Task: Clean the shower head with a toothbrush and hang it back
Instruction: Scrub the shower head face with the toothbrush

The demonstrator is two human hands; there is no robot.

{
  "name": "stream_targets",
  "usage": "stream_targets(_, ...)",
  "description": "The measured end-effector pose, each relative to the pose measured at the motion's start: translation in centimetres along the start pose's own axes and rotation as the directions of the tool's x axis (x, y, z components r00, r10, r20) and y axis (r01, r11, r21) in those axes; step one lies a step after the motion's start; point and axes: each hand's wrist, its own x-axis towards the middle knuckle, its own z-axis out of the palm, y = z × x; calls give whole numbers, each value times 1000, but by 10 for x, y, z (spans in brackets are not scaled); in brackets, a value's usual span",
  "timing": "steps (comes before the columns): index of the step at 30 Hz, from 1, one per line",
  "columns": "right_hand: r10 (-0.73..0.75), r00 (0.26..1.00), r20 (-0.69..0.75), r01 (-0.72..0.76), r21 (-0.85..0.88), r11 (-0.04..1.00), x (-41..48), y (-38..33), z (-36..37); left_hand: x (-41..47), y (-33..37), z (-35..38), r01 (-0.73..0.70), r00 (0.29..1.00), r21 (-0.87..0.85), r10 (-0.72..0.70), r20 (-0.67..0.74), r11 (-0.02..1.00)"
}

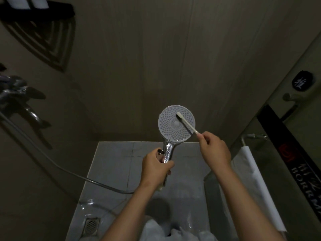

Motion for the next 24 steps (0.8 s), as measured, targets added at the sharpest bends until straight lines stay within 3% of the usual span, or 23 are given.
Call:
stream_targets(3,-56,998,9,55,105,993,0,2,6,0,-4,-1,-1,1000,-3,1,-6,1000)
stream_targets(6,-171,971,170,107,330,938,1,4,7,2,-5,-4,2,1000,-17,-2,-13,1000)
stream_targets(10,-223,912,344,120,298,947,4,4,14,5,-7,-11,18,1000,-37,-19,-25,999)
stream_targets(19,-32,994,101,30,20,999,8,-1,18,8,-9,-17,20,1000,-18,-20,-24,1000)
stream_targets(21,-32,996,79,28,50,998,9,-1,18,9,-10,-17,19,1000,-8,-19,-21,1000)
stream_targets(24,-122,983,135,88,236,968,11,4,18,9,-10,-17,25,999,1,-25,-30,1000)
